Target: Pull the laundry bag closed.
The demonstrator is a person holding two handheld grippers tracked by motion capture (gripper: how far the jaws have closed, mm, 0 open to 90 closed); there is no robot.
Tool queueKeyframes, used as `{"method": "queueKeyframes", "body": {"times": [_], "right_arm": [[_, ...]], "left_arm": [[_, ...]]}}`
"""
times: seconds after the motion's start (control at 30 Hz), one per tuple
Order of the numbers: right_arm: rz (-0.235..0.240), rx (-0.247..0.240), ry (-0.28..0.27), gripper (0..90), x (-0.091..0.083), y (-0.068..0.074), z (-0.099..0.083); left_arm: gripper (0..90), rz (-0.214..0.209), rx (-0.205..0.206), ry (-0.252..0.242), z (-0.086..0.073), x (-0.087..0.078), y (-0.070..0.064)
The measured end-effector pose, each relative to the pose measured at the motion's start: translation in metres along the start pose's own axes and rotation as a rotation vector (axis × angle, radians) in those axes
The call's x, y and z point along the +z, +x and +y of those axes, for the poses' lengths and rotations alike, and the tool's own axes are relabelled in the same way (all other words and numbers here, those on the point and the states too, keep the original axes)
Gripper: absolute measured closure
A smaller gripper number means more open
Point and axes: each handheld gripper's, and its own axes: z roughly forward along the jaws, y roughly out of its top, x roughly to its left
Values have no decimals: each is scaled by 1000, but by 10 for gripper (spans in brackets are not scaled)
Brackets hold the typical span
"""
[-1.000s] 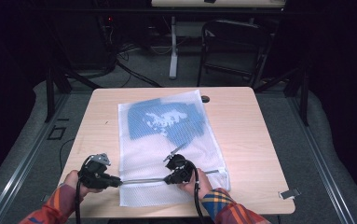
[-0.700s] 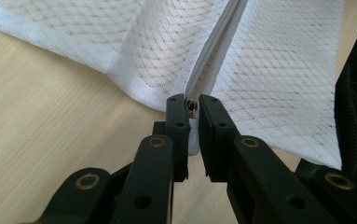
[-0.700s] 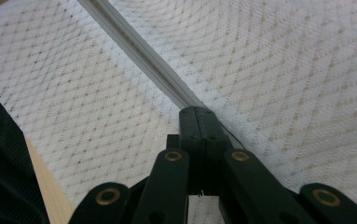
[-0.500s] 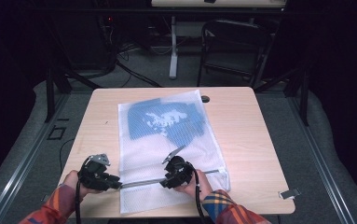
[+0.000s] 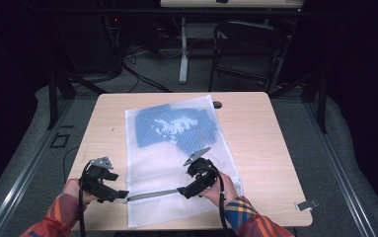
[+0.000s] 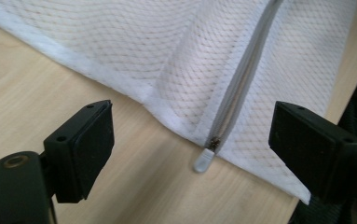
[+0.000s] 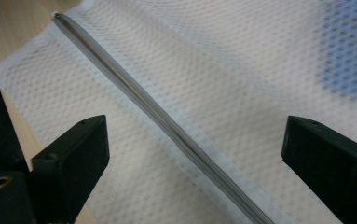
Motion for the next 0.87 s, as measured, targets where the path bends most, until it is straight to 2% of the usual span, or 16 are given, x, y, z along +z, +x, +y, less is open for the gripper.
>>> {"method": "queueKeyframes", "body": {"times": [0.1, 0.2, 0.3, 0.4, 0.47, 0.5, 0.53, 0.57, 0.63, 0.7, 0.73, 0.8, 0.87], "right_arm": [[-38, 17, -1, 15, -11, -6, -4], [-68, 26, 1, 0, -21, -14, -10], [-80, 42, -19, 0, -29, -19, -16], [-143, 92, -55, 0, -47, -30, -32], [-168, 112, -51, 0, -57, -37, -40], [-190, 128, -65, 0, -61, -39, -45], [-190, 128, -65, 0, -61, -39, -45], [-217, 152, -59, 0, -70, -46, -55], [-252, 193, -69, 0, -77, -53, -66], [-265, 230, -73, 0, -84, -61, -76], [-265, 230, -73, 0, -84, -61, -76], [-289, 275, -77, 0, -94, -70, -88], [-299, 283, -73, 0, -96, -73, -91]], "left_arm": [[64, 33, -1, -11, 0, -2, 1], [5, 42, 1, -19, 0, -3, 2], [2, 43, -4, -28, 0, -4, 2], [0, 58, 0, -47, 0, -5, 5], [1, 63, -4, -39, -1, -5, 6], [1, 65, -11, -41, -1, -5, 6], [1, 65, -11, -41, -1, -5, 6], [1, 72, -2, -43, -2, -5, 7], [2, 77, -2, -40, -2, -4, 8], [1, 85, 2, -43, -2, -3, 9], [2, 85, 2, -43, -2, -3, 9], [2, 95, 3, -44, -2, -2, 11], [1, 99, 2, -35, -3, -1, 14]]}}
